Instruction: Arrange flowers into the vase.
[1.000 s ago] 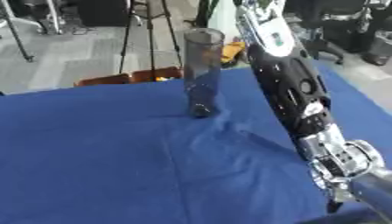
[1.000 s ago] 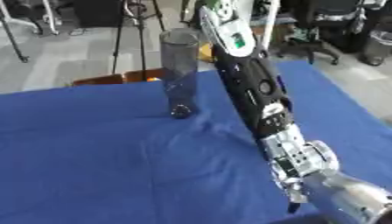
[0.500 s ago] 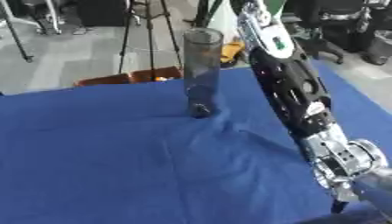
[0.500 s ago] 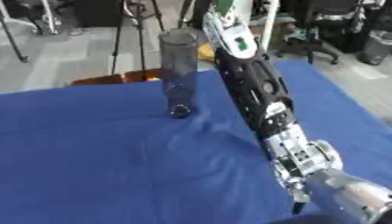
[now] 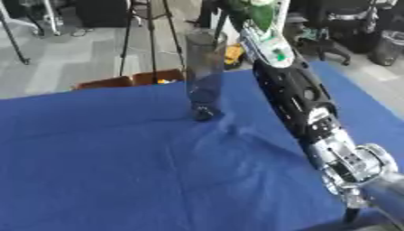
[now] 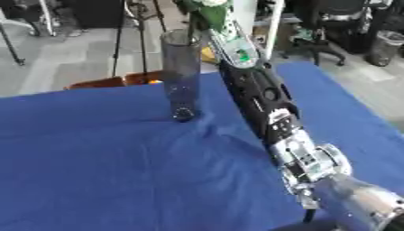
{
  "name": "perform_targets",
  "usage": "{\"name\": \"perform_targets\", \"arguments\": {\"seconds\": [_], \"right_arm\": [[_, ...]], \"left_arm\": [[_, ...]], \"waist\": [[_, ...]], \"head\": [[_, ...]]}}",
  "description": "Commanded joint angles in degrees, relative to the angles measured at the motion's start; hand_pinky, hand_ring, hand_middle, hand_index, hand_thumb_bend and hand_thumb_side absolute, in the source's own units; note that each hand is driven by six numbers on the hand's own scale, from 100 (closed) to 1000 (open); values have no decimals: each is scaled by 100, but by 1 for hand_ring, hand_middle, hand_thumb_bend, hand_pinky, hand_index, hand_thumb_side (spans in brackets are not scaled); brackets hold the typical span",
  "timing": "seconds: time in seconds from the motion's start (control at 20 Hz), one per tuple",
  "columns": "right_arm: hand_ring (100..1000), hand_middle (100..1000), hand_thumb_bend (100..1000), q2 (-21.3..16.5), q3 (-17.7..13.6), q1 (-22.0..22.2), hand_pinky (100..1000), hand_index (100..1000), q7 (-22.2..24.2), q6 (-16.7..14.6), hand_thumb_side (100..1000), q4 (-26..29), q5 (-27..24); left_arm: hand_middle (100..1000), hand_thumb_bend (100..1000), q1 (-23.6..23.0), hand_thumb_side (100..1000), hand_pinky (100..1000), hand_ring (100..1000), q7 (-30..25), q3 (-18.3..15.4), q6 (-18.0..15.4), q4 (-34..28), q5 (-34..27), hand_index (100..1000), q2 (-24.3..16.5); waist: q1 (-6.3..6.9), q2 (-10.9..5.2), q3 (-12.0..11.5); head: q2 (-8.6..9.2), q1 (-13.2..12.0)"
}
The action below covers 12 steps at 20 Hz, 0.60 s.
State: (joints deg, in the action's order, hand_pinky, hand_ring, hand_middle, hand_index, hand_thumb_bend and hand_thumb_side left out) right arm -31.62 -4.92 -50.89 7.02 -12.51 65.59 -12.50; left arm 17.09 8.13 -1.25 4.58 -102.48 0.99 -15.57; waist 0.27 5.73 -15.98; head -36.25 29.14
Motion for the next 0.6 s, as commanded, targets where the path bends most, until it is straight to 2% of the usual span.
{"name": "perform_targets", "arguments": {"seconds": [0.05,0.25,0.3,0.45,0.5,0.6], "right_arm": [[227,100,100,-197,-23,-99,100,165,208,117,209,-51,118],[281,100,100,-180,-20,-111,100,199,449,340,134,-149,167],[293,100,100,-178,-23,-115,100,208,506,399,139,-170,162],[405,100,100,-172,-24,-118,100,313,691,566,105,-232,132],[436,100,100,-171,-25,-118,120,340,756,610,128,-256,125],[505,164,100,-173,-29,-115,213,404,865,644,133,-283,130]], "left_arm": [[502,430,57,760,497,529,-16,-1,-1,-75,-9,683,-78],[502,429,57,762,497,529,-28,8,2,-71,-9,683,-76],[502,430,56,760,497,529,-29,7,2,-70,-9,683,-77],[502,433,54,760,497,529,-31,6,3,-68,-8,683,-78],[502,431,54,760,497,529,-32,6,3,-67,-8,683,-77],[502,431,53,761,497,529,-34,4,2,-66,-7,683,-78]], "waist": [[70,-25,6],[74,-28,7],[75,-28,8],[75,-28,8],[75,-28,8],[74,-28,11]], "head": [[-1,11],[4,28],[4,30],[11,37],[14,37],[18,37]]}}
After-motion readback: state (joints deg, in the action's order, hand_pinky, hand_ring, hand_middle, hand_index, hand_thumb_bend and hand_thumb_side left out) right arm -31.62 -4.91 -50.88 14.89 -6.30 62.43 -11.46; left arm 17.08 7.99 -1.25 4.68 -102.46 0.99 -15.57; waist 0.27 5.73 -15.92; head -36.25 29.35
